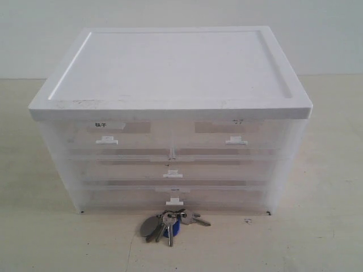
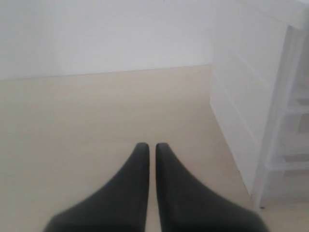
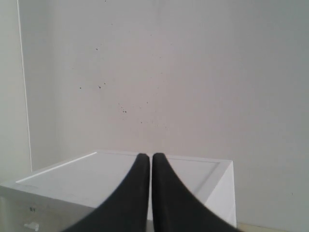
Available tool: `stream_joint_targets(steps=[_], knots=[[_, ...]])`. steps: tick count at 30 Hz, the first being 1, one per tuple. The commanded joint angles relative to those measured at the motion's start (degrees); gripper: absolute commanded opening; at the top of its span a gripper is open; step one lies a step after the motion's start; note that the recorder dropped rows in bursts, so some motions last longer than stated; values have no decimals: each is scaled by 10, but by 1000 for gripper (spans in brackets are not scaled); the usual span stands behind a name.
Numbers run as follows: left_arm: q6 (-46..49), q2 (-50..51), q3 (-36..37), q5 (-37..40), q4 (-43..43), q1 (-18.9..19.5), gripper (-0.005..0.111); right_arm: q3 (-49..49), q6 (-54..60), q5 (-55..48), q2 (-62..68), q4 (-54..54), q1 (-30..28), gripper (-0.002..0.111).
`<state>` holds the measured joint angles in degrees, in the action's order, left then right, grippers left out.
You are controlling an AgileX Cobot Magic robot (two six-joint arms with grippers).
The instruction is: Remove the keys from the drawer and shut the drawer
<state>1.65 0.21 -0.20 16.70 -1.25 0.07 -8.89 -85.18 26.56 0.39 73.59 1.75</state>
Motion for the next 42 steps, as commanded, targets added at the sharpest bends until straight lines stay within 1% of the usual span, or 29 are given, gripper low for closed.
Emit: stream_joint_targets(steps=[1,25,28,34,35,37,39,40,41,42], knots=[[-13,-2,2,3,-1,2,5,1,0,-1,-4,4,1,0],[-13,-2,2,3,-1,2,5,1,1,1,-4,4,1,0],[-13,-2,2,3,-1,2,5,1,21,-22,-4,4,1,0],[-13,-2,2,3,-1,2,5,1,22,-56,-4,0,1,0],[-13,-2,2,3,-1,2,5,1,25,-64,-4,-12,1,0],[-13,-2,2,3,-1,2,5,1,41,-83,-4,-72,1,0],[-13,-2,2,3,-1,2,5,1,88,-112,-4,-193,1,0],[-13,-2,2,3,-1,2,5,1,128,-125,-4,-255,1,0],[-13,-2,2,3,-1,2,5,1,177,-146,-4,-347,1,0],[-13,-2,2,3,-1,2,5,1,230,-159,-4,-402,1,0]])
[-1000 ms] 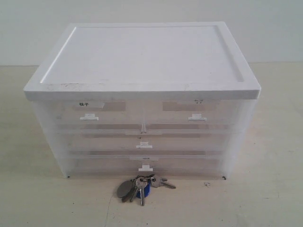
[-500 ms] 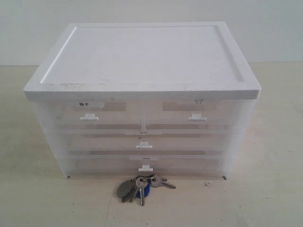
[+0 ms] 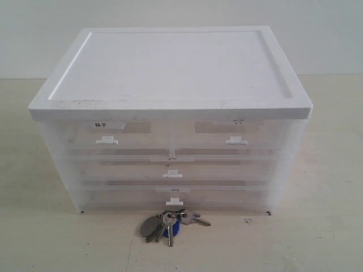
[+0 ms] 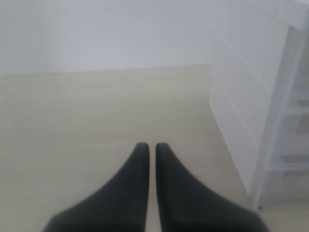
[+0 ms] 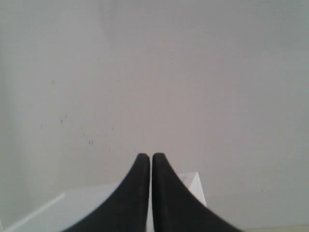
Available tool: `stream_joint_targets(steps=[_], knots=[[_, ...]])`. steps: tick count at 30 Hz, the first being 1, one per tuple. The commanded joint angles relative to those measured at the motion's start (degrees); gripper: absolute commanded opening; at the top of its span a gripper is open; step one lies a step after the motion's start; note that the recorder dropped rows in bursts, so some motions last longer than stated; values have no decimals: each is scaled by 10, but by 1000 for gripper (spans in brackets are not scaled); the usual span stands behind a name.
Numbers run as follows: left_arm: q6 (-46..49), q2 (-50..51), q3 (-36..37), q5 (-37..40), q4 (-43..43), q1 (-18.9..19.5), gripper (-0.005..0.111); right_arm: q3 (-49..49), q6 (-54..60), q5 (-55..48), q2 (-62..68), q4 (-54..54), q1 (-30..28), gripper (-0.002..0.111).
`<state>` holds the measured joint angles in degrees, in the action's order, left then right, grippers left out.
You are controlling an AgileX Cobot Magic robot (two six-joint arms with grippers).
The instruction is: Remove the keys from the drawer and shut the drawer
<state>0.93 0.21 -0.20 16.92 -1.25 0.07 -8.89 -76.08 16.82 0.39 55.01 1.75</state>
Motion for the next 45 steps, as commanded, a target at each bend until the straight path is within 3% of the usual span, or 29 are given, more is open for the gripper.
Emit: stream_joint_targets(steps=[1,10,17,30,45], knots=[[-6,-2,2,1,-1,2,5,1,193,-77,-4,-272,1,0],[-6,-2,2,1,-1,2,5,28,615,-131,-4,-547,-38,0],[-6,-2,2,1,-1,2,5,89,631,-131,-4,-537,-39,0],[-6,-2,2,1,-1,2,5,89,738,-352,-4,-529,-39,0],[-6,-2,2,1,-1,2,5,89,738,-356,-4,-529,-39,0]])
